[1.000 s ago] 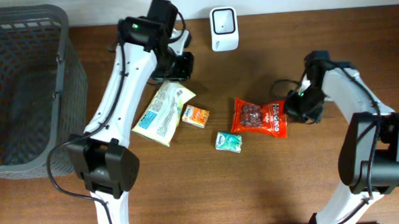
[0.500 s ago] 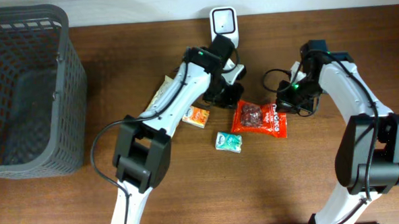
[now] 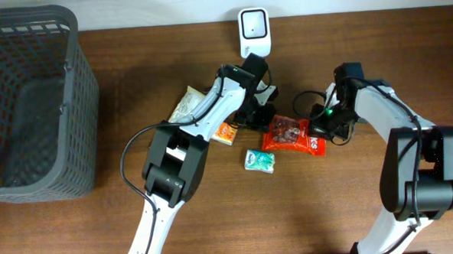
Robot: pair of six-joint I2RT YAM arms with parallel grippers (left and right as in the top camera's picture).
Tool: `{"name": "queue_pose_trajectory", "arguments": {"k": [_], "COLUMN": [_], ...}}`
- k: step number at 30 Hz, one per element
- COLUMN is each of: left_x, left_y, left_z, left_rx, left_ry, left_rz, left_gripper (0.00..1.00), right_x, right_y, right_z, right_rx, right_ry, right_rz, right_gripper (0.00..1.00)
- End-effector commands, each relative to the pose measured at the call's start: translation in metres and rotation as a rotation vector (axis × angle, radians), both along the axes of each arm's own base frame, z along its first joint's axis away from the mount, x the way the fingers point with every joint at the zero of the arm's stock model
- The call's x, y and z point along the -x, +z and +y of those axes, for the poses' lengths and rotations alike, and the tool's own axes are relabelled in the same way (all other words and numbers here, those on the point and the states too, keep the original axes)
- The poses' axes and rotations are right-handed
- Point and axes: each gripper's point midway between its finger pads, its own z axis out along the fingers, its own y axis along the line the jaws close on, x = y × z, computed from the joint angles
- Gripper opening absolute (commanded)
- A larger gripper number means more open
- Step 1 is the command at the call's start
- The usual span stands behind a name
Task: Scan the item barcode
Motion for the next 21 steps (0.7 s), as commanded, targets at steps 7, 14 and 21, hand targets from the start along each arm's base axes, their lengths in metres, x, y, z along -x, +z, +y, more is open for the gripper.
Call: {"name": "queue_pose_trajectory", "arguments": {"k": [7, 14, 21], "left_x": [-0.022, -0.05, -0.068], "left_y": [-0.024, 0.058, 0.135], "left_z": [0.072, 0.06, 0.075], "left_rx": [-0.418, -0.345, -0.275], "left_ry": [0.198, 0.226, 0.293], "left_rz": [-0.094, -0.185, -0.276], "left_gripper": [0.0, 0.0, 0.18], "right_x": [0.016, 0.001, -0.005], "right_y": [-0.003, 0.073, 0.095], "right_z": [-0.056, -0.037, 0.005], "right_rx": [0.284, 0.186, 0.074], "right_ry": [-0.091, 0.069, 0.195], "right_rz": [0.088, 0.079, 0.031], "right_gripper": [0.04, 0.04, 0.79]}}
